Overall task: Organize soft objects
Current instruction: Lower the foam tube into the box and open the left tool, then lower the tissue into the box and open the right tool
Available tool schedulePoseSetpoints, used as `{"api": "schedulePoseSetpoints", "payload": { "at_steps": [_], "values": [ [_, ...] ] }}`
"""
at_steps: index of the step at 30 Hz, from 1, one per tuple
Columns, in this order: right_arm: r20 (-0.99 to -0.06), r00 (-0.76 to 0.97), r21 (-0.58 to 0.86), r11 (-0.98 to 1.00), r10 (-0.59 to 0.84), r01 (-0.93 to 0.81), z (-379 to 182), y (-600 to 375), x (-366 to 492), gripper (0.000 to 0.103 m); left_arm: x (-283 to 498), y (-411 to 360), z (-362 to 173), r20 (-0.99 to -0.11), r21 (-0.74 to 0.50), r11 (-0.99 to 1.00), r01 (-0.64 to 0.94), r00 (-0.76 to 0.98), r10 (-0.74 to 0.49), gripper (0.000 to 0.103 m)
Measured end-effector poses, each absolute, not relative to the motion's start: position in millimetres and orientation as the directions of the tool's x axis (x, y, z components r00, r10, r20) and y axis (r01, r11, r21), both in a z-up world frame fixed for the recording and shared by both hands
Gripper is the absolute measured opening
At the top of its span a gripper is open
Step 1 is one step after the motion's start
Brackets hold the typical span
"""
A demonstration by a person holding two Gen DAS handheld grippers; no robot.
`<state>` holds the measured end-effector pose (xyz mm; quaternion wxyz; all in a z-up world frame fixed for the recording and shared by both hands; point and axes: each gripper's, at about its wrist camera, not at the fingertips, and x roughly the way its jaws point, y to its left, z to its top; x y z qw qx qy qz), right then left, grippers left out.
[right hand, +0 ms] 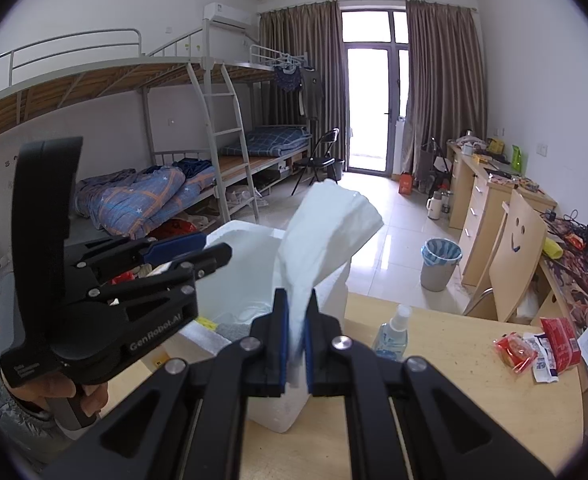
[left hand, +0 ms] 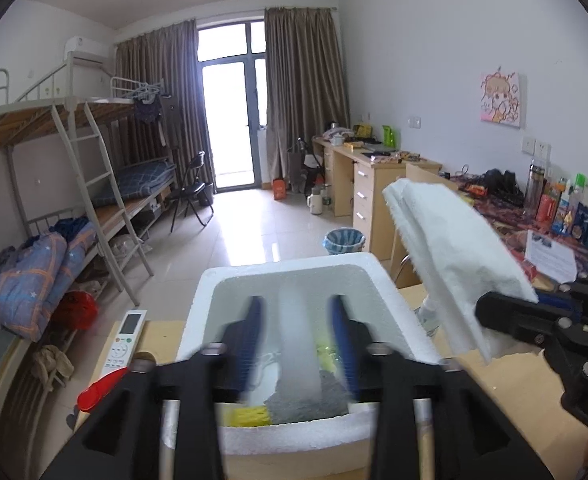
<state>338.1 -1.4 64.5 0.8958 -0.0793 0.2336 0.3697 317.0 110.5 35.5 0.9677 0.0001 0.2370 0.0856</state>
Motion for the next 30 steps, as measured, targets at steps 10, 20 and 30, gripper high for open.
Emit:
{"api": "schedulePoseSetpoints", "payload": {
  "at_steps": [10,20,30],
  "values": [
    [-0.476,0.621,0.032,0.718,0.623,-0.695,63.7,-1.8,340.3,0.009,303.7,111.2,43.4,-0.399,0.053,0.976,-0.212,0.891,0.215,0.096],
    [-0.480,0.600,0.037,0.698,0.640,-0.715,60.5,8.7,338.0,0.009,283.3,109.4,53.1,-0.358,0.064,0.971,-0.232,0.903,0.239,0.099],
    [-0.484,0.570,0.043,0.669,0.664,-0.742,61.1,23.5,335.3,0.009,258.0,124.3,61.9,-0.329,0.051,0.955,-0.291,0.898,0.291,0.099]
  ]
}}
